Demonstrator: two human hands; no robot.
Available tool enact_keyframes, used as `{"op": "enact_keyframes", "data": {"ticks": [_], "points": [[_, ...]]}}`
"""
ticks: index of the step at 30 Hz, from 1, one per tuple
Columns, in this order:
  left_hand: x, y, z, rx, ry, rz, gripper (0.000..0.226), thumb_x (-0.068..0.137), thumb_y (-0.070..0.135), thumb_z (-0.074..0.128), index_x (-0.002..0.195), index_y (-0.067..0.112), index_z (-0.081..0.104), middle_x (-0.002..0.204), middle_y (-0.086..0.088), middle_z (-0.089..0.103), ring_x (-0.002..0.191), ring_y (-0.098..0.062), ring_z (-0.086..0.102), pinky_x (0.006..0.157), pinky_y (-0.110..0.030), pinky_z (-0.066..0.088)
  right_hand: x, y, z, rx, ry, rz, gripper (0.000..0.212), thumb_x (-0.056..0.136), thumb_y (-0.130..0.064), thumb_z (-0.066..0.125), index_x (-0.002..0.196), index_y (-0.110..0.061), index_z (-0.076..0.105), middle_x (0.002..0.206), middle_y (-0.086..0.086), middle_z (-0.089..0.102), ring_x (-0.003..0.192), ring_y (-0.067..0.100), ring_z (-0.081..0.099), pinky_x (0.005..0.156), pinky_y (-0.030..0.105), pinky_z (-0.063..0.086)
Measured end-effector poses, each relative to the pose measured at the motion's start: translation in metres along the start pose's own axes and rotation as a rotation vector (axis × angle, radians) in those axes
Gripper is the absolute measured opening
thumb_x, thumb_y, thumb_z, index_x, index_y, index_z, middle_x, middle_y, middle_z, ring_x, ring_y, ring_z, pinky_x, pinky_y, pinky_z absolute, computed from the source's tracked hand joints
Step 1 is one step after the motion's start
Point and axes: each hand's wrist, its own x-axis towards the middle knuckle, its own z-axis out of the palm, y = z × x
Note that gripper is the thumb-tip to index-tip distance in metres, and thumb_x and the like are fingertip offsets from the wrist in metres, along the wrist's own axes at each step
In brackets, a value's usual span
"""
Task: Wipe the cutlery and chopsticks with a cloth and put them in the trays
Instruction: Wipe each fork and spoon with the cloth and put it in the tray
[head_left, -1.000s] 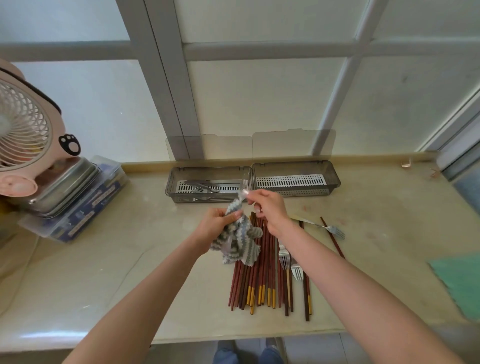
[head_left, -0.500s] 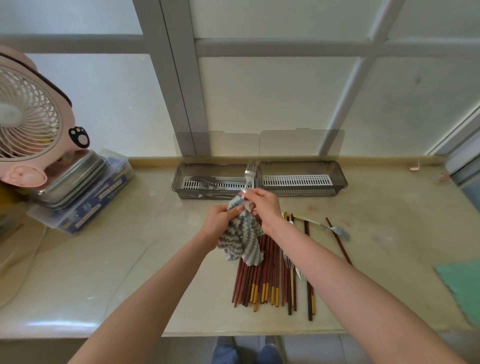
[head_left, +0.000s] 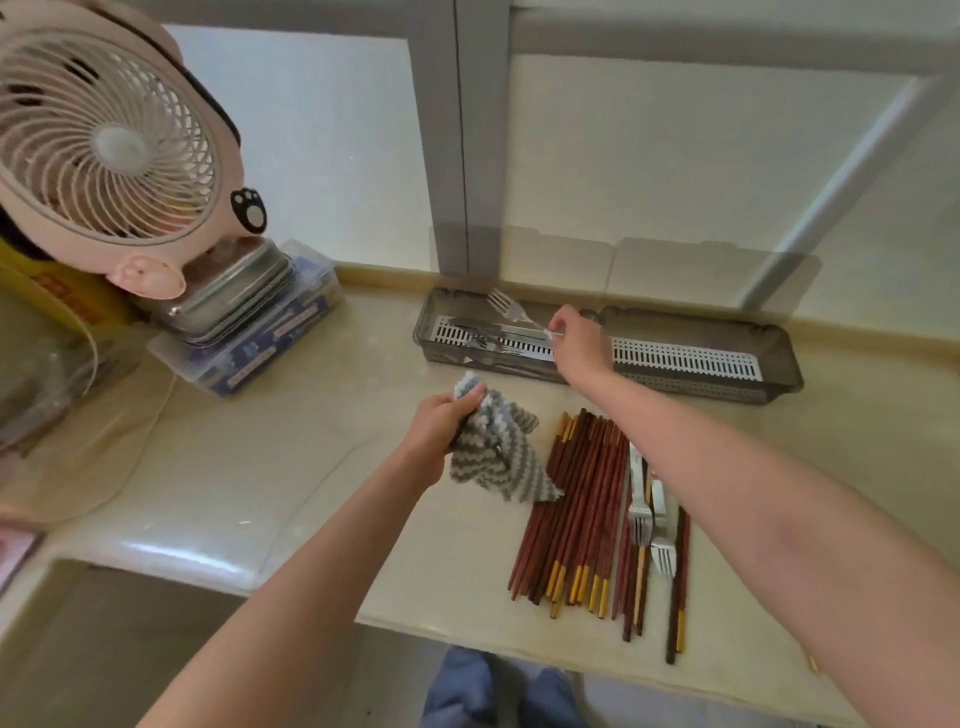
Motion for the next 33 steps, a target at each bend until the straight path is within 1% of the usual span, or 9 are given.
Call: {"op": "enact_keyframes", "data": {"ticks": [5,8,13,16,19,23,26,30,33], "points": [[0.0,0.002,-0.006,-0.084,0.006,-0.014,0.036,0.089,0.03,0.06,0.105,-0.001,0.063,0.1,-0.016,0.068,0.093,-0.028,0.065,0.085,-0.037,0.053,0.033,-0.005,0.026,-0.206,-0.21,-0.067,0.019,0.097,-0.019,0.046,0.106,-0.015,0.063,0.11,0.009,0.066,0.102,0.028,0.059,0.082,0.035,0.048],[-0.002,-0.002,-0.007,-0.109,0.002,-0.035,0.039,0.089,0.032,0.059,0.11,-0.001,0.062,0.103,-0.016,0.067,0.094,-0.029,0.064,0.085,-0.037,0.052,0.037,-0.003,0.031,-0.293,-0.441,0.0,0.044,0.098,-0.043,0.041,0.117,-0.01,0.064,0.123,0.012,0.062,0.109,0.031,0.058,0.086,0.033,0.045],[-0.003,-0.005,-0.002,-0.13,-0.044,-0.051,0.04,0.089,0.032,0.059,0.11,-0.001,0.061,0.106,-0.017,0.067,0.094,-0.028,0.065,0.087,-0.038,0.052,0.024,0.009,0.014,-0.022,-0.354,-0.078,0.032,0.098,-0.034,0.045,0.077,-0.019,0.065,0.075,-0.001,0.059,0.067,0.019,0.054,0.072,0.029,0.043],[-0.004,-0.004,0.011,-0.147,-0.133,-0.073,0.04,0.09,0.033,0.056,0.112,0.001,0.061,0.11,-0.017,0.067,0.1,-0.03,0.064,0.09,-0.04,0.051,0.008,0.021,-0.017,0.136,-0.204,-0.097,0.022,0.097,-0.028,0.05,0.102,-0.018,0.068,0.095,-0.007,0.06,0.078,0.01,0.053,0.08,0.029,0.043],[-0.006,-0.007,0.025,-0.233,-0.242,-0.128,0.038,0.094,0.033,0.048,0.115,0.003,0.058,0.11,-0.016,0.067,0.098,-0.029,0.064,0.085,-0.04,0.05,-0.015,0.05,-0.043,0.237,-0.047,0.029,0.019,0.097,-0.024,0.049,0.1,-0.015,0.064,0.092,-0.003,0.064,0.077,0.012,0.057,0.073,0.028,0.048],[-0.004,-0.01,0.045,-0.26,-0.333,-0.164,0.039,0.096,0.031,0.042,0.122,0.004,0.052,0.112,-0.018,0.065,0.097,-0.029,0.066,0.076,-0.04,0.054,-0.055,0.106,-0.048,-0.012,-0.29,0.289,0.018,0.094,-0.022,0.053,0.086,-0.015,0.068,0.086,0.002,0.069,0.062,0.013,0.059,0.068,0.03,0.054],[-0.002,-0.009,0.062,-0.24,-0.366,-0.177,0.038,0.096,0.031,0.042,0.122,0.005,0.052,0.116,-0.018,0.062,0.102,-0.03,0.062,0.081,-0.042,0.05,-0.085,0.12,-0.041,-0.248,-0.432,0.367,0.019,0.091,-0.032,0.059,0.088,-0.013,0.064,0.086,0.001,0.066,0.071,0.018,0.057,0.06,0.025,0.041],[0.003,-0.01,0.074,-0.198,-0.38,-0.174,0.036,0.094,0.032,0.044,0.12,0.007,0.053,0.116,-0.017,0.063,0.106,-0.031,0.06,0.089,-0.045,0.047,-0.106,0.115,-0.028,-0.36,-0.404,0.38,0.042,0.082,-0.052,0.065,0.069,-0.017,0.046,0.074,-0.002,0.053,0.072,0.018,0.054,0.047,0.024,0.03],[0.005,-0.013,0.076,-0.195,-0.385,-0.185,0.036,0.095,0.032,0.045,0.118,0.008,0.054,0.118,-0.018,0.062,0.109,-0.032,0.059,0.091,-0.047,0.046,-0.109,0.11,-0.015,-0.32,-0.345,0.415,0.027,0.086,-0.036,0.067,0.091,-0.01,0.064,0.094,0.003,0.066,0.087,0.021,0.064,0.058,0.025,0.04]]}}
